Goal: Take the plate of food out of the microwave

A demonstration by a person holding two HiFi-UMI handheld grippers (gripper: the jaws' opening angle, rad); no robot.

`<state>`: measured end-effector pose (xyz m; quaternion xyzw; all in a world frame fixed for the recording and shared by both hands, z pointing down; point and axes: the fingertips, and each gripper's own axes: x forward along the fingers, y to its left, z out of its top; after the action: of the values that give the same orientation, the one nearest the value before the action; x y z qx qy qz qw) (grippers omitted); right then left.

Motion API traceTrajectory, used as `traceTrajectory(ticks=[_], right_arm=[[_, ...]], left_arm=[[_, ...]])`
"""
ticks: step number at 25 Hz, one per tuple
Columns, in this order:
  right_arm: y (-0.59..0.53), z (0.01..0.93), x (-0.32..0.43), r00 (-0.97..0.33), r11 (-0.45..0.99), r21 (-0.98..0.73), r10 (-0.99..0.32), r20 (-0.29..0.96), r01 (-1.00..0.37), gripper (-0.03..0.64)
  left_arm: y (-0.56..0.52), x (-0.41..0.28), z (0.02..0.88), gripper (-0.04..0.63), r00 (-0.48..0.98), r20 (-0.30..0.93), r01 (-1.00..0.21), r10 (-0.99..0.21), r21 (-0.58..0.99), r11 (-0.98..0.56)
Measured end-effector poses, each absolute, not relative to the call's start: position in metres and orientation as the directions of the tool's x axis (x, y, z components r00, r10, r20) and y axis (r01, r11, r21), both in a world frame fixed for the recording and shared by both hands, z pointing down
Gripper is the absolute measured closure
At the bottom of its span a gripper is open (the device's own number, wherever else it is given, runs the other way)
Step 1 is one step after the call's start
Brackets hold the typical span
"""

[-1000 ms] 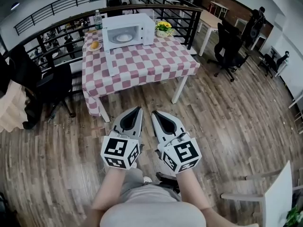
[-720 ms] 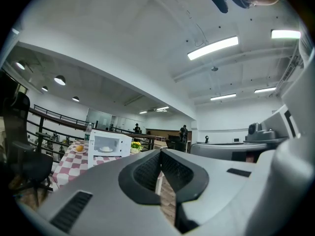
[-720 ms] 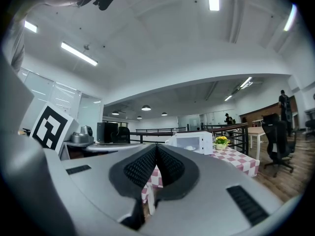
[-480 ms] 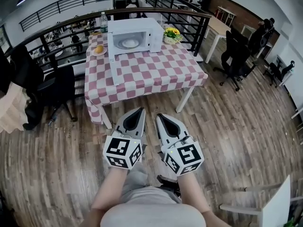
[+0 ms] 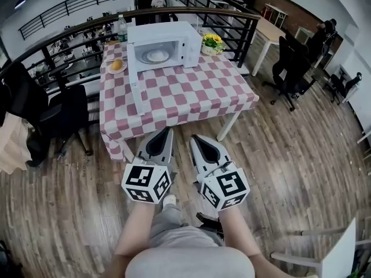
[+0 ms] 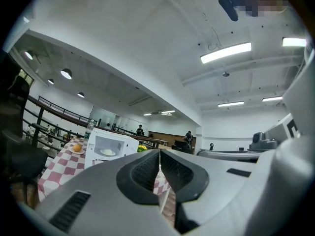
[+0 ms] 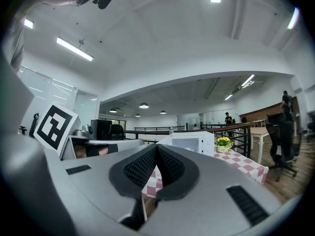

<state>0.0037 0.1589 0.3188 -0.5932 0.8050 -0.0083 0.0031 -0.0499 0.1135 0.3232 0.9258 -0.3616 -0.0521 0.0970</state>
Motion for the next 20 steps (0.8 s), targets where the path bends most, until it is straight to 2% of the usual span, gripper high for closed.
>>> traceTrajectory(ticks=[5,12,20], right_arm=[[0.120,0.321,0.009,-0.313,0.312,-0.046,-0.950,0.015,-0.949,0.592],[0.067,0.323,0.009,-0.316,0.317,0.012,-0.947,0.055,-0.948,0.592],[0.009,0.330,0.010,-0.318,0.322,0.023,-0.942,0.105,-0.946,0.592]], left_arm=[[0.074,-0.041,0.329,0.594,0.737,-0.013,-0.658,-0.676,0.211,-0.723],[0.026,-0.031,0.333,0.594,0.736,0.036,-0.673,-0.676,0.140,-0.726],[-0.029,-0.028,0.340,0.594,0.753,0.076,-0.656,-0.654,0.172,-0.735]])
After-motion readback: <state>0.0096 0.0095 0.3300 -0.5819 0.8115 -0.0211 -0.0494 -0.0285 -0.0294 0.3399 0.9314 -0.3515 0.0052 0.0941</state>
